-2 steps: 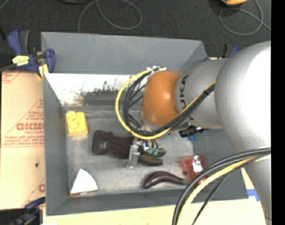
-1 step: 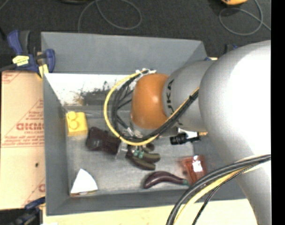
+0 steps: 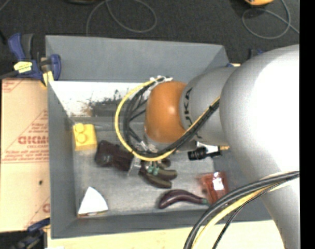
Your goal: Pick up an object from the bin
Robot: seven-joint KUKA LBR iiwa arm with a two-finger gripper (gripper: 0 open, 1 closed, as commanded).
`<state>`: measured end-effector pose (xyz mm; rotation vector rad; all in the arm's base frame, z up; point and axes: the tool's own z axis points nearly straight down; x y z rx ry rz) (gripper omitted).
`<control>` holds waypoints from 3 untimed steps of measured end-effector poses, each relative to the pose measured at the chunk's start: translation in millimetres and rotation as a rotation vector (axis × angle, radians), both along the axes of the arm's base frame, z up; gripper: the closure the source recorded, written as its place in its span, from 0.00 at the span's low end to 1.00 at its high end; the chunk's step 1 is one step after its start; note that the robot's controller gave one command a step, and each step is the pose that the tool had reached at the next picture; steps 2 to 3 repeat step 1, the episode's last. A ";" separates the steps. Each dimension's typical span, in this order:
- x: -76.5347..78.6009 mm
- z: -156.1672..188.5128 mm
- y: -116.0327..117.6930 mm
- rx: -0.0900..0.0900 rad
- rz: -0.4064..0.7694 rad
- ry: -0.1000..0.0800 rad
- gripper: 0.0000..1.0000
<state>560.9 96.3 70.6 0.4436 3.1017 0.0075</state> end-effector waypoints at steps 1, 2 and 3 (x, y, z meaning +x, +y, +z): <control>-0.9 3.1 -0.3 0.000 0.000 0.001 1.00; -0.9 3.1 -0.3 0.000 0.000 0.001 1.00; -0.9 3.1 -0.3 0.000 0.000 0.001 1.00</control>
Offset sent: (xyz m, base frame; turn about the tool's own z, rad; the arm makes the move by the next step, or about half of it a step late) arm 0.0001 0.0002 0.0689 0.0000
